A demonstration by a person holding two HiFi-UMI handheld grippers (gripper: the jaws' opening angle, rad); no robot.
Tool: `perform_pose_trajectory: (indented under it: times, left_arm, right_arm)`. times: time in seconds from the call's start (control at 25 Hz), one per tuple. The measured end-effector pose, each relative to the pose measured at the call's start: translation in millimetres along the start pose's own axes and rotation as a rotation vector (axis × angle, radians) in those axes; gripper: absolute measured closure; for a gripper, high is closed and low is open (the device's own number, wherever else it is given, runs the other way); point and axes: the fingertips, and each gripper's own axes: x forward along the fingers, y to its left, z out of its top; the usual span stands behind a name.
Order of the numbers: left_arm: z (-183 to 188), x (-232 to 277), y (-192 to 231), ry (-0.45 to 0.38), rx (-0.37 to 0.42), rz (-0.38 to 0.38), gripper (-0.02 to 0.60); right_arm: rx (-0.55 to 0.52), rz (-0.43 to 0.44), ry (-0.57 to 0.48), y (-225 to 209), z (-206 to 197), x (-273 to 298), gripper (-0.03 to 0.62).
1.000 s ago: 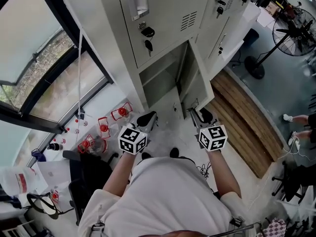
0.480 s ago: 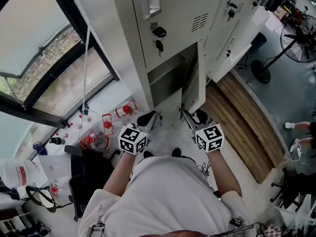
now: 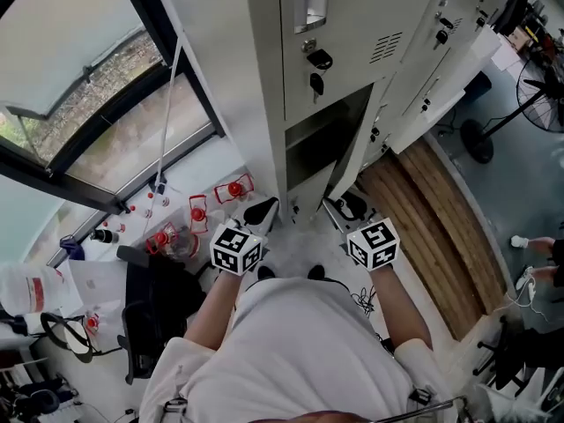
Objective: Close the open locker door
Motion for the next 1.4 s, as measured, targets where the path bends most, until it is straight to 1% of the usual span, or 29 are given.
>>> perform_pose_trajectory:
  times: [0.44,0.6,0.92,1.24,1.4]
  left_arm:
    - [0.4,-15.2,22.4,-0.015,-0.021,0.065,0.566]
    - [-0.5,-16.8,26.6,-0.02,-0.027,0.079,0.566]
    - [-4.6,-22.2,32.1,-0.021,-0.042,0.112,0.566]
    - [-2.1,-23.8,34.3,-0.037,-0.048,0.14,0.566]
    - [-1.5,-26.3,34.5,-0.047,-0.053,0.154,0.566]
  right_arm:
    - [-0.02,0.088,-0.004,13.6,10.9,36.9,0.436]
    - [-0.032,0.114,-0.014,15.6,13.7,47.5,0.434]
    - [-0.056,0.193,-0.017,17.6,15.7,62.3,0.436]
    - [-0.062,0.239,-0.013,18.8,16.9,78.4,0.437]
    - [-0.067,0.244,-0.001,14.8,13.0,84.8,0.439]
